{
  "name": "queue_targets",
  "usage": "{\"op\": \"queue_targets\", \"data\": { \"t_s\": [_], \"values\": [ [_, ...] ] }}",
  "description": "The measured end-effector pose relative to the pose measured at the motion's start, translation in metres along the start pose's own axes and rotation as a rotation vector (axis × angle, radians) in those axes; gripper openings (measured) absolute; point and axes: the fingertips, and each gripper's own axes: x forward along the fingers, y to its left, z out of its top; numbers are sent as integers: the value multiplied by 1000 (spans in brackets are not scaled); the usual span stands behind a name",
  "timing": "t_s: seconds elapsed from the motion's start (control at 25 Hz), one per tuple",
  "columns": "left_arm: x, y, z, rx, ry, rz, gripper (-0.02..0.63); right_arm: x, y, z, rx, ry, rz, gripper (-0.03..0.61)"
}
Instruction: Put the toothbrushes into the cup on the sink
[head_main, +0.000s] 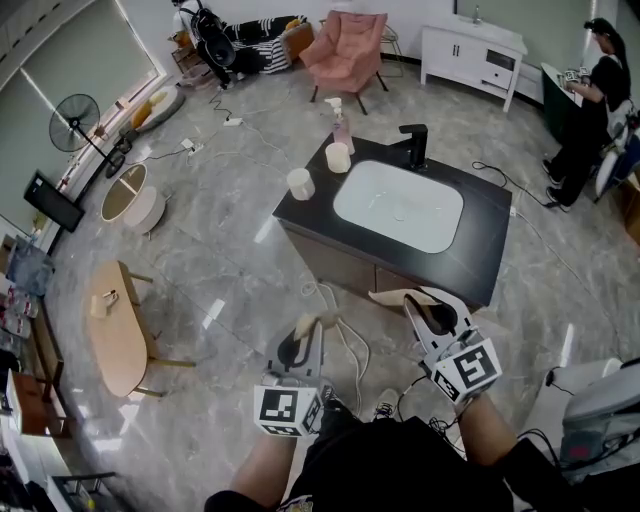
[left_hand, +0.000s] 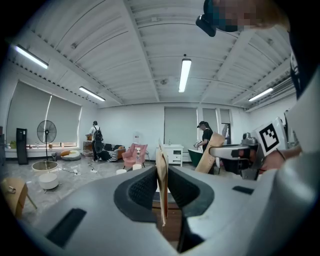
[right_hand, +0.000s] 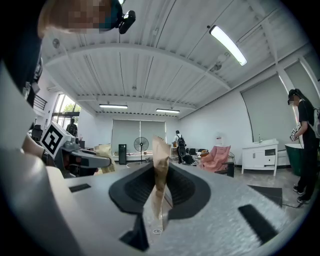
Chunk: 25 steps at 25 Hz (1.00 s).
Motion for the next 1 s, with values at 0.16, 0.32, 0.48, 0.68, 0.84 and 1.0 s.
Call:
{"op": "queue_targets", "data": {
  "t_s": [0.16,0.32,0.48,0.68,0.84,1.0],
  "values": [
    [1,-2,1,2,2,2,58,-1,-2,0,2,1,1,77],
    [6,-4,1,6,1,12,58,-1,-8,0,3,-5,12,76],
    [10,-9,3,15,-3,19,58,-4,-15,0,6,-15,12,75],
    [20,-9,4,30,-3,9,58,-3,-28,-4,19,-16,-13,75],
    [31,4,5,22,-12,-6,58,9,-31,-3,18,-10,-36,75],
    [45,30,4,11,-18,-30,58,36,-29,-4,8,0,-60,75]
  ]
}}
